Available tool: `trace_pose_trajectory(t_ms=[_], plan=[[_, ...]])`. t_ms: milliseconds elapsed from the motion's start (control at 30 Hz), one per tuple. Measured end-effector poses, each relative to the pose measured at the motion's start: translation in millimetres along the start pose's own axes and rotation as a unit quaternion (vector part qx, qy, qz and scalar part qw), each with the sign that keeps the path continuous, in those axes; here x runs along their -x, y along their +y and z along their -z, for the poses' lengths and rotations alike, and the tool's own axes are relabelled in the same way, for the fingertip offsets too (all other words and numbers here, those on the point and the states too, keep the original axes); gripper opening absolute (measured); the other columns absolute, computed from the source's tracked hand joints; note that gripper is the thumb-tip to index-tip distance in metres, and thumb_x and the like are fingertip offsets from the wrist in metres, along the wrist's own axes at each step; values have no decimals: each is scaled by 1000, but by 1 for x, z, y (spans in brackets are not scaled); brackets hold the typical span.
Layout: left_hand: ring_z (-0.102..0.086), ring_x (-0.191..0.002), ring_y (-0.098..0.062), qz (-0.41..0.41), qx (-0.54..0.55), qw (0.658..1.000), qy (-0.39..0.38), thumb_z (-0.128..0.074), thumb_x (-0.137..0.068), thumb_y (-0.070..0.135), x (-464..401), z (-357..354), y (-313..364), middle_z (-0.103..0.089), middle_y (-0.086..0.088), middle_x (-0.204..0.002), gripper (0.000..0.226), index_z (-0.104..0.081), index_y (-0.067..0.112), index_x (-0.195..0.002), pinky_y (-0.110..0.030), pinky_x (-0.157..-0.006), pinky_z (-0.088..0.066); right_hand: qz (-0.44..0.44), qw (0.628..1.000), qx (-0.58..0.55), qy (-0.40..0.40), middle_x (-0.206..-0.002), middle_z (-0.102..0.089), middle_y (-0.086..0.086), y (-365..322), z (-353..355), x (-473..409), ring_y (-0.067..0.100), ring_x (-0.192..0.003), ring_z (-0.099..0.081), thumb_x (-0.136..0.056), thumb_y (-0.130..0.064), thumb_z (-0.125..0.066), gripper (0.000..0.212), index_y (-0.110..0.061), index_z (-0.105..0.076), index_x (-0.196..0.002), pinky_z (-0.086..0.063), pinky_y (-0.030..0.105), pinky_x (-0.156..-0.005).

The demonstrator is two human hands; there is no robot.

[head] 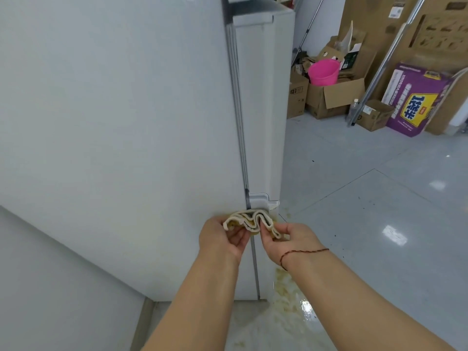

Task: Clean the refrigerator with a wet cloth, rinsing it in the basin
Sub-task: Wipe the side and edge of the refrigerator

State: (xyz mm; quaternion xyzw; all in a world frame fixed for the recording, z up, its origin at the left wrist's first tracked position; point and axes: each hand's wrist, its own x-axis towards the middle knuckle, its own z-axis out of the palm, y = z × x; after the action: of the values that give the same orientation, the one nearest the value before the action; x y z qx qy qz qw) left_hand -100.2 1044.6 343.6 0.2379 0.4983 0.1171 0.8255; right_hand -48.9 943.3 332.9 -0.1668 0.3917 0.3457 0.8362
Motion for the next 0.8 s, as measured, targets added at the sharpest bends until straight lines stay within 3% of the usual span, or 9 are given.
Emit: trace_pose_trajectory(t_ms=[67, 167, 267, 400, 467, 567, 633, 733, 800], plan=[[-65, -63, -26, -18, -11, 1000, -6, -42, -85, 3, 13, -5, 8, -65, -16, -70, 23, -61, -1, -71, -29, -50, -57, 9, 1000, 16, -14, -108, -52, 25, -1, -9, 16, 34, -96, -59, -90, 13, -39, 14, 11, -53, -92, -52, 39, -80], [-65, -67, -26, -39, -26, 998, -33, -45, -85, 4, 27, -12, 15, -65, -15, -73, 20, -61, 2, -72, -32, -61, -58, 24, 997, 60, -40, -108, -52, 27, -3, -14, 29, 36, -100, -60, -89, 15, -38, 21, 13, -52, -105, -52, 40, -77], [-64, -70, -28, -58, -20, 997, -37, -45, -85, 5, 32, -10, 14, -62, -13, -71, 19, -59, 4, -72, -38, -72, -57, 37, 994, 86, -62, -111, -53, 28, -6, -14, 38, 37, -93, -61, -87, 17, -38, 30, 11, -50, -114, -57, 39, -64], [-50, -57, -22, -61, -1, 998, -14, -43, -83, 6, 18, 9, 0, -51, -8, -60, 17, -52, 9, -69, -48, -91, -50, 63, 981, 176, -55, -86, -58, 20, -4, 6, 35, 31, -76, -59, -85, 17, -32, 26, 5, -55, -87, -58, 31, -57], [-45, -52, -21, -47, -36, 998, 27, -43, -82, 7, 6, 25, -12, -47, -6, -54, 17, -50, 10, -67, -49, -93, -48, 59, 977, 204, -18, -77, -55, 15, 2, 22, 26, 29, -69, -54, -84, 16, -29, 30, 1, -53, -75, -55, 29, -54], [-55, -64, -25, -17, -75, 996, 54, -46, -84, 7, -9, 37, -27, -56, -10, -68, 14, -56, 8, -75, -44, -84, -54, 47, 978, 201, 39, -72, -44, 11, 7, 40, 2, 27, -65, -47, -86, 16, -28, 32, -4, -45, -68, -55, 30, -51], [-58, -68, -27, -6, -79, 996, 33, -47, -85, 6, -18, 35, -31, -59, -13, -74, 13, -58, 5, -80, -43, -83, -55, 43, 980, 188, 49, -74, -44, 13, 5, 40, -11, 29, -67, -47, -88, 16, -28, 30, -1, -47, -71, -55, 33, -47], [-58, -55, -24, -14, -72, 997, 16, -48, -87, 2, -30, 25, -32, -58, -14, -67, 13, -59, 2, -82, -45, -85, -55, 33, 984, 168, 47, -84, -50, 19, 0, 33, -23, 32, -74, -52, -90, 17, -28, 27, 6, -50, -78, -57, 38, -58], [-60, -64, -28, -22, -69, 997, 21, -47, -88, 0, -33, 18, -30, -60, -16, -74, 13, -60, 0, -84, -48, -89, -53, 22, 986, 160, 44, -87, -51, 21, -1, 29, -23, 33, -75, -53, -90, 18, -28, 26, 9, -51, -82, -55, 35, -46]])
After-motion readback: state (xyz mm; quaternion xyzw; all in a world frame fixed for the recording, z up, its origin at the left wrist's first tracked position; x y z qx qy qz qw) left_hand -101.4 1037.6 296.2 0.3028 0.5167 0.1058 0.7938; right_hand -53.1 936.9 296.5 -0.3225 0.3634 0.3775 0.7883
